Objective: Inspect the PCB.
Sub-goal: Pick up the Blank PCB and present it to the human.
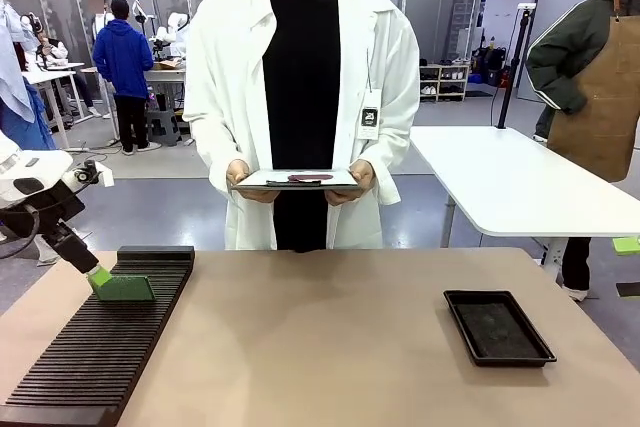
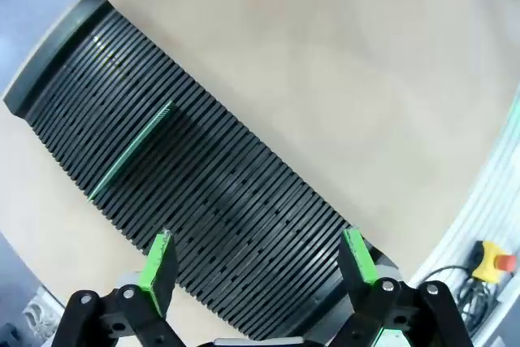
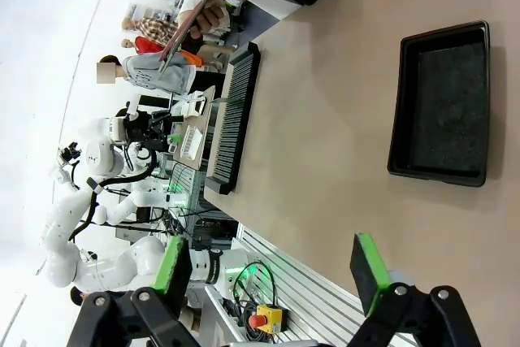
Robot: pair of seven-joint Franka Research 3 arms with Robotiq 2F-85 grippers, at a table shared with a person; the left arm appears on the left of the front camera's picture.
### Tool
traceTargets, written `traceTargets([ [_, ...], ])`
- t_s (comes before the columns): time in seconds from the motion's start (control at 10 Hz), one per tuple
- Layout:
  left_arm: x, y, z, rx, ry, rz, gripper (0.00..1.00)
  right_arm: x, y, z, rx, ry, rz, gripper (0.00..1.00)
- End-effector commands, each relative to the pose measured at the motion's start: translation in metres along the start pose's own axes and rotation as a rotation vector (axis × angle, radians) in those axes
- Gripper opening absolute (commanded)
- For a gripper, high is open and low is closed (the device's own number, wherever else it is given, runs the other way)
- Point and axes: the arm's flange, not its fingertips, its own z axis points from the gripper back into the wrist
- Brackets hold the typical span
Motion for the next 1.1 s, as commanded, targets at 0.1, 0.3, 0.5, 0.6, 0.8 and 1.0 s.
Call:
traceTargets([
  [0.1,-0.002,0.002,0.000,0.015,0.008,0.008,1.00,0.000,0.000,0.001,0.009,0.000,0.005,1.00],
  [0.3,0.004,0.003,-0.006,0.134,0.052,-0.167,1.00,0.000,0.000,0.001,0.009,0.000,0.005,1.00],
  [0.5,0.014,0.016,-0.017,0.187,0.083,-0.442,1.00,0.000,0.000,0.001,0.009,0.000,0.005,1.00],
  [0.6,0.017,0.026,-0.024,0.176,0.080,-0.553,1.00,0.000,0.000,0.001,0.009,0.000,0.005,1.00],
  [0.8,0.017,0.050,-0.042,0.107,0.159,-0.735,1.00,0.000,0.000,0.001,0.009,0.000,0.005,1.00],
  [1.0,0.019,0.070,-0.053,0.101,0.202,-0.778,1.00,0.000,0.000,0.001,0.009,0.000,0.005,1.00],
])
